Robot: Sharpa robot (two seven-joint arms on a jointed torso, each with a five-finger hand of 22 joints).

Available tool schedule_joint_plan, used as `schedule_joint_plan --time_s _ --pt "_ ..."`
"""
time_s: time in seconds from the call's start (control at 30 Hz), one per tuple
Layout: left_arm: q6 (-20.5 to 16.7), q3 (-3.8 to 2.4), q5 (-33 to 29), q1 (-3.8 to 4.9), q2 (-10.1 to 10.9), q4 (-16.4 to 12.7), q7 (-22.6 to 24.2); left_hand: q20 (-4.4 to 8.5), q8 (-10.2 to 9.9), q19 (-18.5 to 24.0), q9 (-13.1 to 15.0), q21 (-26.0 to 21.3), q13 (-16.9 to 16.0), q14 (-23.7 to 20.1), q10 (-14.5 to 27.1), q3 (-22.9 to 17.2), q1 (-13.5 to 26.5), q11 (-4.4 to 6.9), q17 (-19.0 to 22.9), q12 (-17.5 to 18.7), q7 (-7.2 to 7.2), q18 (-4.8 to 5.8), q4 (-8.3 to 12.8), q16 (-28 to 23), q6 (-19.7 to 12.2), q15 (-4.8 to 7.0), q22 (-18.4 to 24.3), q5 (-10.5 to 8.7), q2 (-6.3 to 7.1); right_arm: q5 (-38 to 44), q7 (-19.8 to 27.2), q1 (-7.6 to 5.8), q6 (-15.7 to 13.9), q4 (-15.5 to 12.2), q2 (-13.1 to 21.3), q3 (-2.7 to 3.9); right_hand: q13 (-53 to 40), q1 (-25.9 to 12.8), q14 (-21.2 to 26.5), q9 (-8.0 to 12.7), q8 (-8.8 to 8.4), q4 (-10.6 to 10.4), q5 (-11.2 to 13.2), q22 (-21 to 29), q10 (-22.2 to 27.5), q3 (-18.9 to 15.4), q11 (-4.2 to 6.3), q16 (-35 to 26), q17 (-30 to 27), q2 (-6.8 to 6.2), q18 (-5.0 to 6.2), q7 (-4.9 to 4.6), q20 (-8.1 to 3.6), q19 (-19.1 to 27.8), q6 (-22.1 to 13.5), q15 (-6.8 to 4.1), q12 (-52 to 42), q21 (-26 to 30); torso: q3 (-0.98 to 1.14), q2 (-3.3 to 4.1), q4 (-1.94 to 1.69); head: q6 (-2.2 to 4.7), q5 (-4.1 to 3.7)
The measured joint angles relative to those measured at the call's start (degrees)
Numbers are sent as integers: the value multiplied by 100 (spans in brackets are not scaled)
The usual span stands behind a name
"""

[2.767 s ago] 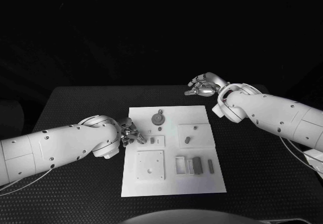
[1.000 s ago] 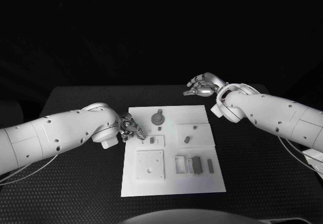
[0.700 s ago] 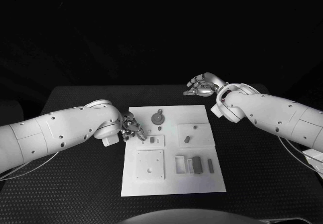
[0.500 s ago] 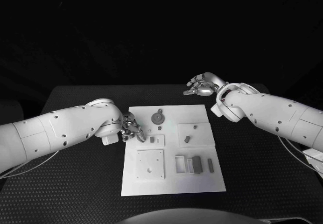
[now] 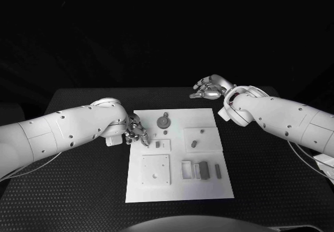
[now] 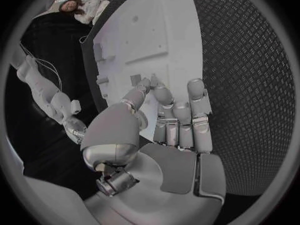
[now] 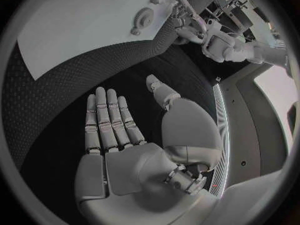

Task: Assemble the parts on the task board

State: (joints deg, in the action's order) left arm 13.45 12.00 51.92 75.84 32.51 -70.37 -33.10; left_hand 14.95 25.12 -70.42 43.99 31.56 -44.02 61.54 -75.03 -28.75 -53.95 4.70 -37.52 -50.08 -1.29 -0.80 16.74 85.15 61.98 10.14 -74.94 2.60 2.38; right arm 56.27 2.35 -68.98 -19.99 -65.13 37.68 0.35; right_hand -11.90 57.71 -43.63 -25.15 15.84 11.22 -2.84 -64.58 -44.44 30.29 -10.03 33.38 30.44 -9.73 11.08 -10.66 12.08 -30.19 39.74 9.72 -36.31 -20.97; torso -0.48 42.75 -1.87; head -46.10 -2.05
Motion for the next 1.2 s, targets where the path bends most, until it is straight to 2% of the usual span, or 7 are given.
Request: schedule_joint_plan --time_s 0.47,1.2 --pt "278 1 23 5 -74 60 -14 -1 17 0 0 0 0 2 0 18 -49 0 1 0 9 0 -3 0 -9 0 1 -2 48 0 0 0 3 4 -12 0 5 0 0 -1 0 0 0 -5 0 0 0 0 6 0 0 0 0 0 0 0 0 23 0 -1 -2 -3 9" --pt "323 12 23 6 -211 192 -59 -12 12 9 0 22 -9 5 6 53 -73 6 2 -20 21 -1 -6 0 -21 1 2 1 24 0 0 0 5 0 -14 0 16 0 0 4 0 0 0 -18 0 0 0 0 16 0 -1 0 0 0 0 0 0 23 1 0 -1 -2 16"
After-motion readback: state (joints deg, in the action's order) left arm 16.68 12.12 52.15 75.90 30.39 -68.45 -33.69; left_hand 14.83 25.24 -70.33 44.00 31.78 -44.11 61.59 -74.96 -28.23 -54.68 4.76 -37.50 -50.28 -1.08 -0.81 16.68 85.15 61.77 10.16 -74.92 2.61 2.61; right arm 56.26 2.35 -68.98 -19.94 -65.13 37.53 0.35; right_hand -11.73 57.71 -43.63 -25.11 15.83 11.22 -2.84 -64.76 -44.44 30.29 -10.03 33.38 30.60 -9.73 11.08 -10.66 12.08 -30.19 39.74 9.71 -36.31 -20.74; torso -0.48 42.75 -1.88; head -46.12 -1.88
